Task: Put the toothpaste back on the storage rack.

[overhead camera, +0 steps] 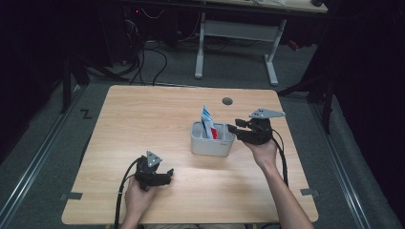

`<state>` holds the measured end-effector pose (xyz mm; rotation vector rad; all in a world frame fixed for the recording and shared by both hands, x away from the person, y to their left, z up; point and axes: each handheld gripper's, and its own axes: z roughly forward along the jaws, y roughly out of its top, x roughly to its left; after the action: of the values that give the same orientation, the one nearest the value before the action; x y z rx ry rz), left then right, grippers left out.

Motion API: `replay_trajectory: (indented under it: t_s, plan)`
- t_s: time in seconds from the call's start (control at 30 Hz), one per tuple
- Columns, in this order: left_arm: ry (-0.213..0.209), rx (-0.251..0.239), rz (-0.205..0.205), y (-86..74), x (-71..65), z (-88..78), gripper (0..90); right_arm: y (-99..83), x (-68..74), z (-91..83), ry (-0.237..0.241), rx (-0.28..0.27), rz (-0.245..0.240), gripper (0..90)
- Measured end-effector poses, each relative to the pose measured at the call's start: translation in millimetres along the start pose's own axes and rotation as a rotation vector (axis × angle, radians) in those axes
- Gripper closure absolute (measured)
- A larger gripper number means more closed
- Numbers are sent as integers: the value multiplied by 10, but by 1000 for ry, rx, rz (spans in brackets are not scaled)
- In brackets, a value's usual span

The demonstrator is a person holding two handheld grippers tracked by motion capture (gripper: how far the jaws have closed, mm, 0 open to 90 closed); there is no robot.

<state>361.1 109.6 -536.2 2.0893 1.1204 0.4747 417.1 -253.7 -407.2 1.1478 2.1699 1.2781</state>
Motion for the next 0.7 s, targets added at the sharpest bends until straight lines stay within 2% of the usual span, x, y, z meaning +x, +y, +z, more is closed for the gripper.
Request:
replay_trajectory:
  t_s: [0.4,0.7]
  plan:
    - [0,0,0,0,0,0,175,-131,-107,-140,-9,-9,41,562]
    - [0,0,0,0,0,0,175,-213,-113,-227,-21,-36,40,570]
